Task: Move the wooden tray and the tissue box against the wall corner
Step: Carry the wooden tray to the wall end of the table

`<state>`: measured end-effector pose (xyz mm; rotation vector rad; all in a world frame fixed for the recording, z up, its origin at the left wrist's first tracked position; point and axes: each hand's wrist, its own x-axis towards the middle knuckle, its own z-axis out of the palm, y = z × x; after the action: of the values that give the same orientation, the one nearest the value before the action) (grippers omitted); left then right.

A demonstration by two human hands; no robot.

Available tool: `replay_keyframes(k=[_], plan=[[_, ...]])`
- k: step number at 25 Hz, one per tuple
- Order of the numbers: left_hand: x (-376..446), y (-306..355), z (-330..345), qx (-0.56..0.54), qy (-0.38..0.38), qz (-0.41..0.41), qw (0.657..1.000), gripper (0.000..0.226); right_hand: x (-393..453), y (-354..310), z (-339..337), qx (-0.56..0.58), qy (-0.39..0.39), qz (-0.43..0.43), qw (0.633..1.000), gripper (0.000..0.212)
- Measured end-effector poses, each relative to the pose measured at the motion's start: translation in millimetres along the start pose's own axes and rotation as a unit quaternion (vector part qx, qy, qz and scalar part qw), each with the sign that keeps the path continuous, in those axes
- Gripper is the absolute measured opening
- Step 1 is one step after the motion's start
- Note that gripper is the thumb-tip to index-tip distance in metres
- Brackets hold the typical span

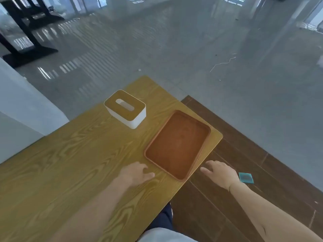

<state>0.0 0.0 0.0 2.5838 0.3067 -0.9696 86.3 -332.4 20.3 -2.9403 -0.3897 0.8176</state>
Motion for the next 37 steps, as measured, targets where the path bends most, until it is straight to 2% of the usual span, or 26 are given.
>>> replay_keyframes(k=[4, 8, 12, 15, 17, 19, 22, 26, 31, 37], plan=[[23.9, 15.0, 7.6, -0.128, 0.018, -0.070, 0.989, 0.077, 50.5, -3.5, -9.6, 0.089, -0.033, 0.085, 0.992, 0.057], [35.5, 36.4, 12.7, -0.224, 0.053, -0.165, 0.959, 0.048, 84.5, -3.1, -8.7, 0.209, -0.074, 0.156, 0.963, 0.057], [41.4, 53.6, 20.1, -0.278, 0.058, -0.236, 0.929, 0.043, 114.8, 2.4, -8.6, 0.308, -0.065, 0.210, 0.926, 0.051], [47.4, 59.7, 28.9, -0.332, 0.076, -0.257, 0.905, 0.029, 130.8, 8.4, -9.7, 0.342, -0.057, 0.232, 0.909, 0.048], [48.3, 65.3, 35.8, -0.388, 0.104, -0.267, 0.876, 0.022, 137.6, 11.6, -12.3, 0.358, -0.070, 0.230, 0.902, 0.044], [44.2, 73.2, 38.0, -0.448, 0.140, -0.273, 0.840, 0.021, 138.5, 13.9, -16.4, 0.410, -0.095, 0.227, 0.878, 0.041], [34.0, 79.8, 37.5, -0.516, 0.193, -0.268, 0.791, 0.029, 127.1, 15.5, -24.9, 0.515, -0.138, 0.212, 0.819, 0.039], [8.7, 79.3, 32.0, -0.619, 0.232, -0.239, 0.711, 0.039, 103.6, 16.9, -34.4, 0.604, -0.200, 0.156, 0.755, 0.049], [-39.8, 81.4, 36.8, -0.671, 0.295, -0.201, 0.650, 0.052, 79.6, 11.4, -47.0, 0.613, -0.213, 0.039, 0.759, 0.054], [-109.0, 91.3, 58.2, -0.688, 0.384, -0.191, 0.585, 0.050, 50.5, -5.4, -48.5, 0.593, -0.235, -0.080, 0.766, 0.052]])
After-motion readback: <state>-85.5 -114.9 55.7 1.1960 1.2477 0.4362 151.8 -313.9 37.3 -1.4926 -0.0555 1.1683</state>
